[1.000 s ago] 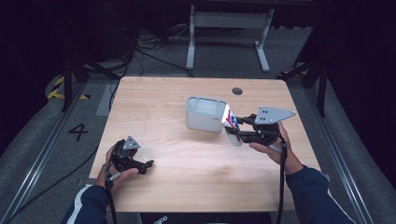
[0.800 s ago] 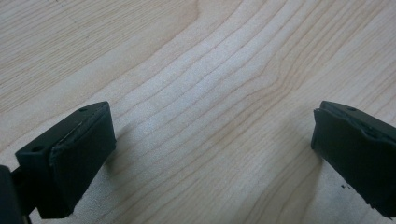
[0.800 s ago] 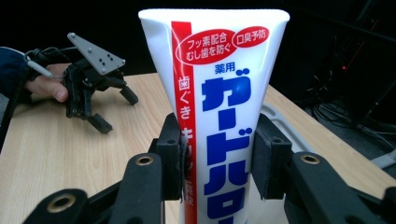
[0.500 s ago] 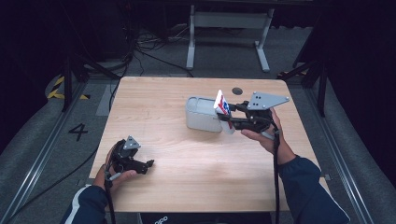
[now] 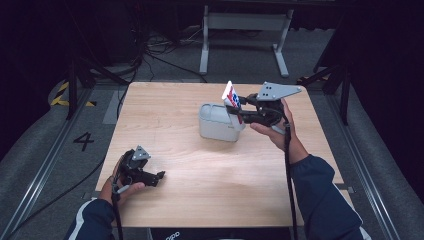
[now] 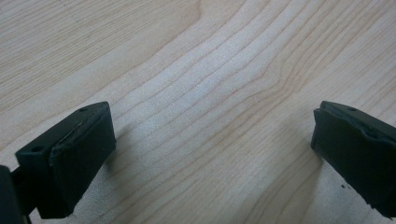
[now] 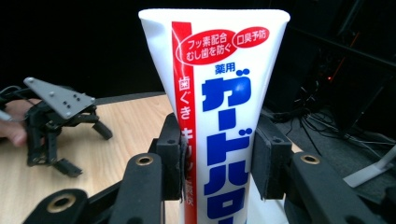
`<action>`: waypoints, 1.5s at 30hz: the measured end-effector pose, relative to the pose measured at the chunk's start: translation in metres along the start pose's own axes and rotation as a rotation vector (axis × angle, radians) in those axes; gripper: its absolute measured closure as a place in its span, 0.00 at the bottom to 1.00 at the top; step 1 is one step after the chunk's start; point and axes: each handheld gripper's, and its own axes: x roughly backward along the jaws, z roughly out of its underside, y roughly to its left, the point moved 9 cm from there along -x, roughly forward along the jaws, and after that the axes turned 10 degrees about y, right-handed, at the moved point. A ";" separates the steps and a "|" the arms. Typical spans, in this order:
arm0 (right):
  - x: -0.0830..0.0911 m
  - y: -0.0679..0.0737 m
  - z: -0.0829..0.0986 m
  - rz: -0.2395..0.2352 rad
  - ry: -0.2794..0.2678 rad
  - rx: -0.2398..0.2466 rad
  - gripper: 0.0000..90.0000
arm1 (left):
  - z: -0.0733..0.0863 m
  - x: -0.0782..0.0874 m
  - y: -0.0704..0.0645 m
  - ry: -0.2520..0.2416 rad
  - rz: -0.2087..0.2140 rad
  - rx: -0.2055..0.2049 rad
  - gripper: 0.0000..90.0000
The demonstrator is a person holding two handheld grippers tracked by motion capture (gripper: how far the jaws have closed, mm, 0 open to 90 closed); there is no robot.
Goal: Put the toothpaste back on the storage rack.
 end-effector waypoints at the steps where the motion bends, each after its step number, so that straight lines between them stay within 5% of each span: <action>1: -0.001 -0.001 -0.002 0.002 0.000 0.003 0.69 | 0.000 0.000 0.000 0.001 0.000 0.000 0.00; 17: -0.026 -0.022 -0.012 0.030 0.008 -0.033 0.68 | 0.000 0.000 0.000 0.004 -0.001 -0.003 0.00; 45: -0.067 -0.035 -0.011 0.022 0.024 -0.061 0.68 | 0.000 0.000 0.000 0.003 0.000 0.000 0.00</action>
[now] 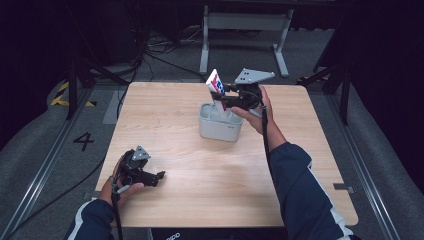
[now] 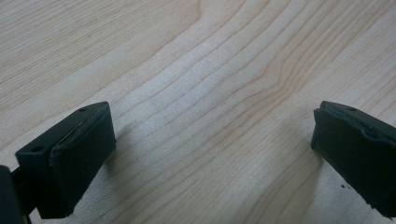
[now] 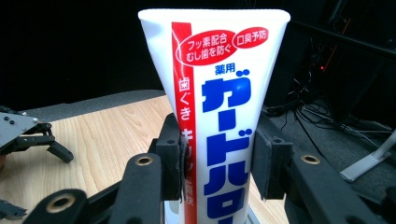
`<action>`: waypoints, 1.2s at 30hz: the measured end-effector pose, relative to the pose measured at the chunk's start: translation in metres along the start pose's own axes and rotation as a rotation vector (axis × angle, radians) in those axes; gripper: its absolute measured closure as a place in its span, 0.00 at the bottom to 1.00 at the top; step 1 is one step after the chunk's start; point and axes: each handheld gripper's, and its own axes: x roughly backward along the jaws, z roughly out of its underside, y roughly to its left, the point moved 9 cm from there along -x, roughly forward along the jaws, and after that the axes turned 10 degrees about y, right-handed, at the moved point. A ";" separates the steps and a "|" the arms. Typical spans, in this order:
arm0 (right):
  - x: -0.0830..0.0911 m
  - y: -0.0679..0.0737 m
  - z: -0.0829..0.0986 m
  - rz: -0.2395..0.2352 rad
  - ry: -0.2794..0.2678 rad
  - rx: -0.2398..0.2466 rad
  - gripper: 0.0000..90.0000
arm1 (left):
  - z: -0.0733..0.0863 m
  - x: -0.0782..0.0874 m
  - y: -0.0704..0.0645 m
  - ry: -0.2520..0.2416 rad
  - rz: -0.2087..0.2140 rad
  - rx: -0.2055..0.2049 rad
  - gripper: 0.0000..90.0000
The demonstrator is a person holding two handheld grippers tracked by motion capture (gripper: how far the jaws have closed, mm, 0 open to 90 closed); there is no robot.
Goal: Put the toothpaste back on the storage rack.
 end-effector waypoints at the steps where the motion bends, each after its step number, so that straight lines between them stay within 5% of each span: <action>1: -0.001 -0.001 0.001 -0.002 0.000 -0.003 0.68 | 0.000 0.000 0.000 0.000 -0.001 -0.001 0.00; 14: -0.023 -0.007 0.012 -0.005 0.044 -0.012 0.68 | -0.001 0.000 0.001 -0.005 -0.009 -0.010 0.00; 36: -0.029 -0.021 0.051 -0.022 0.149 -0.054 0.64 | -0.002 -0.001 0.002 -0.009 -0.012 -0.016 0.00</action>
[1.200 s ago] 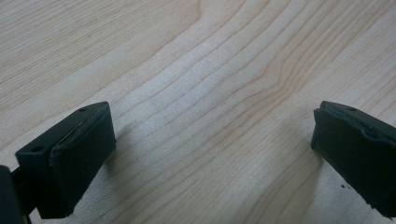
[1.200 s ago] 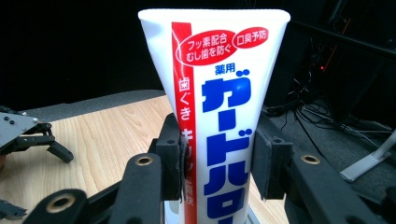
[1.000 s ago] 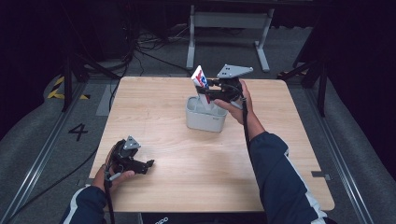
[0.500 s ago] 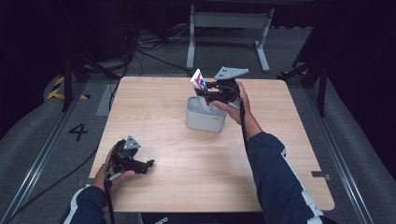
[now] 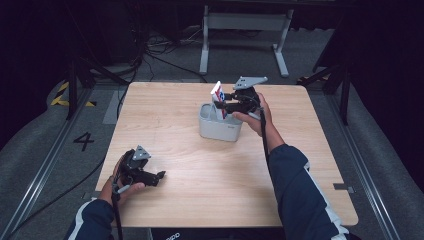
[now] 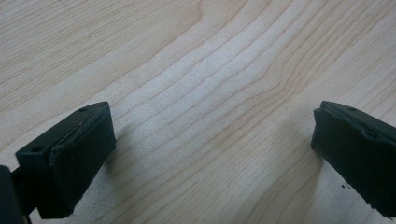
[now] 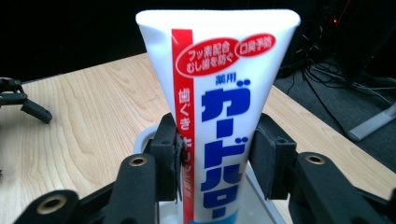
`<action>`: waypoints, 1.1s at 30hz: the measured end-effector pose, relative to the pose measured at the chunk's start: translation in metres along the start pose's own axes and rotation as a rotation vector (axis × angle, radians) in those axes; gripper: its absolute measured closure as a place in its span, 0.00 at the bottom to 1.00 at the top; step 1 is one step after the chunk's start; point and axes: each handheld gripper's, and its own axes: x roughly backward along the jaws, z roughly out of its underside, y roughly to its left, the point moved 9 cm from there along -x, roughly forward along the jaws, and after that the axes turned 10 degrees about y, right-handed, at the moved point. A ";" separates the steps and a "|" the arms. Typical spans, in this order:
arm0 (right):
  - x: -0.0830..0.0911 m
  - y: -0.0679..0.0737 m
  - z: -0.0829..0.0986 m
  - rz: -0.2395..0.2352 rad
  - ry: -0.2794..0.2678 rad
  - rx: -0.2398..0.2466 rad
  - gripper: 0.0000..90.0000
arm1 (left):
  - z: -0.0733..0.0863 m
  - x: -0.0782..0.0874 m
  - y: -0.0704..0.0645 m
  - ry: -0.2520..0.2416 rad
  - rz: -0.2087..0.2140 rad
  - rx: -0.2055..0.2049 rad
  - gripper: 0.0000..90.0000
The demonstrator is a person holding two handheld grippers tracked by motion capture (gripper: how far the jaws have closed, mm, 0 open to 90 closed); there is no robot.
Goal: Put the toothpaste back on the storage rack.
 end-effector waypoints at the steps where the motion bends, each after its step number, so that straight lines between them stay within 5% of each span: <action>1: 0.001 -0.001 0.002 0.001 0.006 -0.001 0.64 | 0.000 0.000 0.000 0.001 0.000 0.000 0.00; 33: 0.003 0.001 0.038 -0.006 0.109 0.020 0.65 | 0.000 0.000 -0.001 0.001 0.005 0.005 0.00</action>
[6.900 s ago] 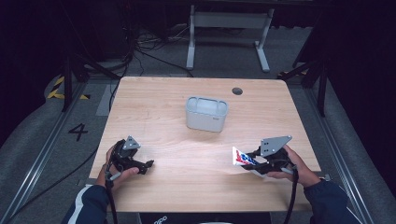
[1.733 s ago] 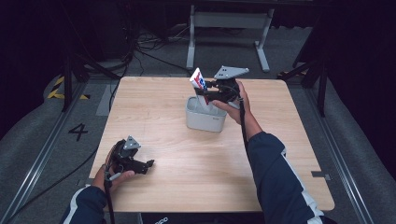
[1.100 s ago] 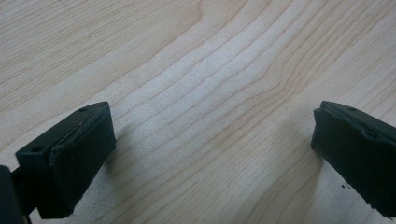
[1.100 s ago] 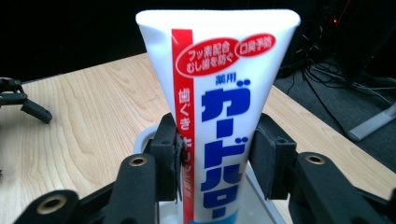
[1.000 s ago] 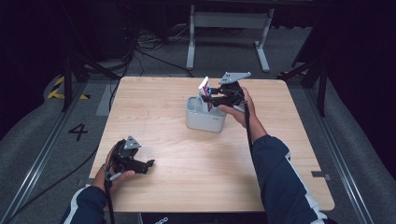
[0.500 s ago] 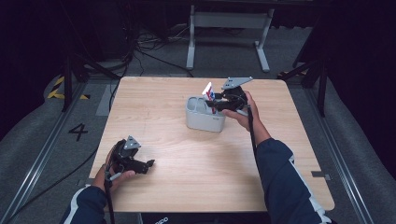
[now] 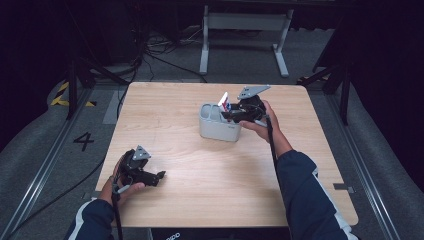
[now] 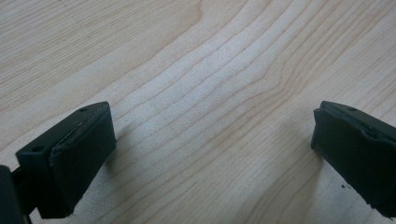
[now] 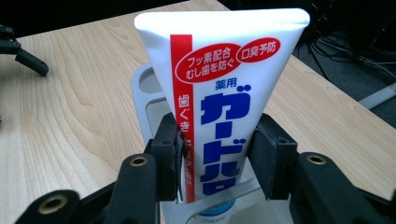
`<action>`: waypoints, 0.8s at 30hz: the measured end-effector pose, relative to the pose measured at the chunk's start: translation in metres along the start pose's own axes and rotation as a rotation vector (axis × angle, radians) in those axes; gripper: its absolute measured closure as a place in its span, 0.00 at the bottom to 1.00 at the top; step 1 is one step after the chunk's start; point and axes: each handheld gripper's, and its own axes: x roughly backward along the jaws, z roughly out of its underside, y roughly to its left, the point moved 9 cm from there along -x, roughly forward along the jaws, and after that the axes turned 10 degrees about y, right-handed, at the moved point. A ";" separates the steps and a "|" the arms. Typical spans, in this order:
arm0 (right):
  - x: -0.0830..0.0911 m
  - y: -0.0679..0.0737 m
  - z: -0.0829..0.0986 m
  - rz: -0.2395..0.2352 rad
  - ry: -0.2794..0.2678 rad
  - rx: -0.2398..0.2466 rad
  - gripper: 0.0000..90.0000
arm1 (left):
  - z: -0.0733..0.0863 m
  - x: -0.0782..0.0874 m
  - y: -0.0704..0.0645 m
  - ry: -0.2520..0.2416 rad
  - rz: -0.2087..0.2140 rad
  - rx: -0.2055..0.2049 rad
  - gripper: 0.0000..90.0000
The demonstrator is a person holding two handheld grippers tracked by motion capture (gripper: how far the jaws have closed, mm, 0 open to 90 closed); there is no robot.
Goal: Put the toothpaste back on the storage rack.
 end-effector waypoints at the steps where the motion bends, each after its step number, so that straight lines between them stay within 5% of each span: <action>1: 0.000 0.000 0.000 0.000 -0.001 -0.002 0.64 | 0.000 0.000 0.000 0.000 -0.001 -0.001 0.00; 15: 0.004 0.007 0.001 -0.040 0.007 0.008 0.62 | 0.000 0.000 0.000 0.000 0.000 0.000 0.00; 24: 0.008 0.004 0.000 -0.017 -0.016 -0.005 0.60 | 0.000 0.000 -0.001 0.008 0.002 0.008 0.00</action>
